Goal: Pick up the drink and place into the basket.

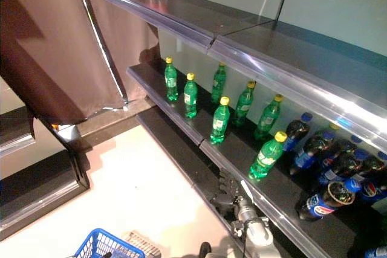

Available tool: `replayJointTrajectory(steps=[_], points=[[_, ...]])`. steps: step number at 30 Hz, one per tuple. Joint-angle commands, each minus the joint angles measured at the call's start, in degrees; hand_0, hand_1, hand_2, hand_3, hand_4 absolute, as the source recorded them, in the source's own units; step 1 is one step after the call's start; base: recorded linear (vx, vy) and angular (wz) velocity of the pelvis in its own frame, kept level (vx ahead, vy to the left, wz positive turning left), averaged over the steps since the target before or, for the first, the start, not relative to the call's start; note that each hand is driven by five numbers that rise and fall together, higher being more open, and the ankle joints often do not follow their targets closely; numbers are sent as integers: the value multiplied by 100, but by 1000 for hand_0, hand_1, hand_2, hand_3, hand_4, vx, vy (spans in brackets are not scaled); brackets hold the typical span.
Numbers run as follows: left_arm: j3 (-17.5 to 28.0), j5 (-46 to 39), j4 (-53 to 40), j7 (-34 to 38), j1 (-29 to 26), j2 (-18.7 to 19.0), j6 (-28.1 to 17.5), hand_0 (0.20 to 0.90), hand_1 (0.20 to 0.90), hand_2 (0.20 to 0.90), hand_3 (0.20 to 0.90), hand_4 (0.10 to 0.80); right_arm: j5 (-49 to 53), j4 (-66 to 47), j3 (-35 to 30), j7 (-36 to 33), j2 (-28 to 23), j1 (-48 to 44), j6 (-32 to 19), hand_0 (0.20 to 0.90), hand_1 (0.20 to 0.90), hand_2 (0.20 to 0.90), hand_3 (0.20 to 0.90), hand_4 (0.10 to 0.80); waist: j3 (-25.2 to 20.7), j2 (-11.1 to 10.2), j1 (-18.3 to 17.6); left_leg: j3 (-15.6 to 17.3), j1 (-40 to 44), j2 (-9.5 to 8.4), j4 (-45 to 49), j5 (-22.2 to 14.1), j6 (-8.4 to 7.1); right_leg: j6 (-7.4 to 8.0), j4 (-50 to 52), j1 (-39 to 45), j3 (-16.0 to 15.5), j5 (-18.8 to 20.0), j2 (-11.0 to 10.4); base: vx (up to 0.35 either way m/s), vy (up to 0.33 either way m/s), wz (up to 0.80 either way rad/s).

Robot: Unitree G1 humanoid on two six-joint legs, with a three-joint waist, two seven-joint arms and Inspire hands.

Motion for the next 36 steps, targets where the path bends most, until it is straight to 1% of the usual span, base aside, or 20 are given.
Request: replayJointTrajectory(steps=[1, 3, 7, 8, 9, 12, 14, 15, 17, 19, 22, 25, 27, 29, 31, 32, 34, 36], points=[[76, -138, -558, -437, -149, -85, -63, 300, 300, 300, 200, 100, -3, -954, 233, 325, -19, -174, -367, 900, 900, 900, 900, 800, -284, -407, 72, 181, -222, -621, 1015, -515, 372, 544, -436, 371, 74, -56, -572, 73, -260, -3], [-18, -215, -641, -515, -114, -135, -131, 300, 300, 300, 200, 100, 20, -1094, 339, 386, -100, -199, -273, 900, 900, 900, 900, 800, -231, -411, 96, 170, -496, -622, 1417, -290, 394, 437, -403, 429, 20, -169, -541, 57, -240, -12], [-177, -312, -648, -658, -166, -117, -176, 300, 300, 300, 200, 100, 202, -1165, 547, 755, -250, -263, -76, 900, 900, 900, 900, 800, -120, -409, 66, 264, -913, -673, 1975, -125, 511, 281, -283, 434, 7, -319, -478, 17, -154, 2], [-248, -342, -610, -672, -214, -111, -209, 300, 300, 300, 200, 100, 268, -1130, 639, 902, -293, -297, -42, 900, 900, 900, 900, 800, -88, -401, 86, 216, -968, -779, 1940, -160, 547, 277, -276, 436, 10, -332, -450, -2, -96, 10], [-304, -374, -568, -677, -253, -98, -237, 300, 300, 300, 200, 100, 311, -1093, 718, 1001, -326, -339, -26, 900, 900, 900, 900, 800, -73, -381, 103, 216, -942, -837, 1765, -188, 553, 281, -284, 447, -6, -346, -419, 4, -70, 7], [-359, -357, -397, -688, -328, -57, -268, 300, 300, 300, 200, 100, 381, -1065, 821, 1186, -366, -400, 87, 900, 900, 900, 900, 800, -95, -288, 104, 344, -780, -836, 873, -141, 465, 301, -389, 545, -92, -364, -309, 14, -10, 4], [-419, -383, -240, -669, -401, -39, -307, 300, 300, 300, 200, 100, 409, -1087, 937, 1114, -377, -439, 84, 900, 900, 900, 900, 800, -110, -197, 133, 243, -732, -852, 192, 75, 335, 358, -524, 634, -76, -353, -216, 39, 16, 0], [-428, -385, -195, -673, -409, -37, -325, 300, 300, 300, 200, 100, 412, -1103, 955, 1087, -374, -437, 77, 900, 900, 900, 900, 800, -113, -174, 145, 198, -720, -849, 43, 171, 298, 370, -555, 661, -70, -354, -189, 41, 22, -25], [-434, -398, -46, -732, -411, -53, -385, 300, 300, 300, 200, 100, 408, -1297, 954, 1001, -379, -366, 85, 900, 900, 900, 900, 800, -117, -105, 171, 72, -783, -864, -260, 470, 175, 404, -666, 735, -8, -360, -110, 26, 49, -23], [-442, -386, 26, -746, -438, -67, -388, 300, 300, 300, 200, 100, 406, -1449, 953, 895, -397, -329, 18, 900, 900, 900, 900, 800, -111, -86, 186, 18, -852, -902, -316, 573, 146, 415, -713, 760, 29, -365, -87, -2, 71, -19], [-407, -281, 191, -765, -477, -77, -387, 300, 300, 300, 200, 100, 399, -1638, 918, 746, -416, -299, -184, 900, 900, 900, 900, 800, -89, -99, 172, 5, -948, -976, -164, 520, 180, 418, -739, 759, 86, -366, -103, -2, 119, -2], [-388, -207, 288, -700, -507, -71, -384, 300, 300, 300, 200, 100, 299, -1906, 779, 593, -448, -218, -453, 900, 900, 900, 900, 800, -102, -97, 65, 127, -897, -1016, -126, 437, 237, 443, -804, 774, 150, -291, -127, 11, 149, -8], [-307, -160, 303, -731, -519, -26, -359, 300, 300, 300, 200, 100, 220, -2162, 641, 455, -495, -110, -670, 900, 900, 900, 900, 800, -122, -91, -31, 193, -836, -1036, -137, 364, 286, 474, -857, 791, 257, -252, -137, 51, 160, -19], [-251, -148, 266, -791, -553, 17, -310, 300, 300, 300, 200, 100, -4, -2465, 523, 170, -541, -13, -916, 900, 900, 900, 900, 800, -143, -77, -133, 249, -752, -1049, -160, 285, 352, 510, -875, 789, 400, -218, -143, 78, 158, -26], [-275, -205, 154, -809, -576, 5, -304, 300, 300, 300, 200, 100, -398, -2767, 398, -278, -602, 99, -1209, 900, 900, 900, 900, 800, -148, -72, -229, 323, -690, -1068, -144, 195, 413, 546, -858, 761, 557, -189, -157, 60, 145, -39], [-270, -234, 117, -789, -580, -7, -319, 300, 300, 300, 200, 100, -434, -2868, 326, -331, -629, 132, -1248, 900, 900, 900, 900, 800, -150, -76, -271, 350, -670, -1081, -136, 159, 439, 566, -852, 746, 608, -175, -168, 51, 121, -32], [-285, -259, -11, -734, -581, -41, -316, 300, 300, 300, 200, 100, -587, -3065, 174, -686, -673, 216, -1474, 900, 900, 900, 900, 800, -144, -79, -343, 431, -626, -1118, -95, 56, 514, 600, -825, 712, 750, -158, -181, 46, 104, -23], [-311, -213, -81, -717, -565, -69, -321, 300, 300, 300, 200, 100, -684, -3127, 78, -964, -668, 245, -1593, 900, 900, 900, 900, 800, -135, -85, -388, 483, -602, -1146, -63, -10, 564, 620, -820, 693, 835, -139, -195, 35, 83, -40]])
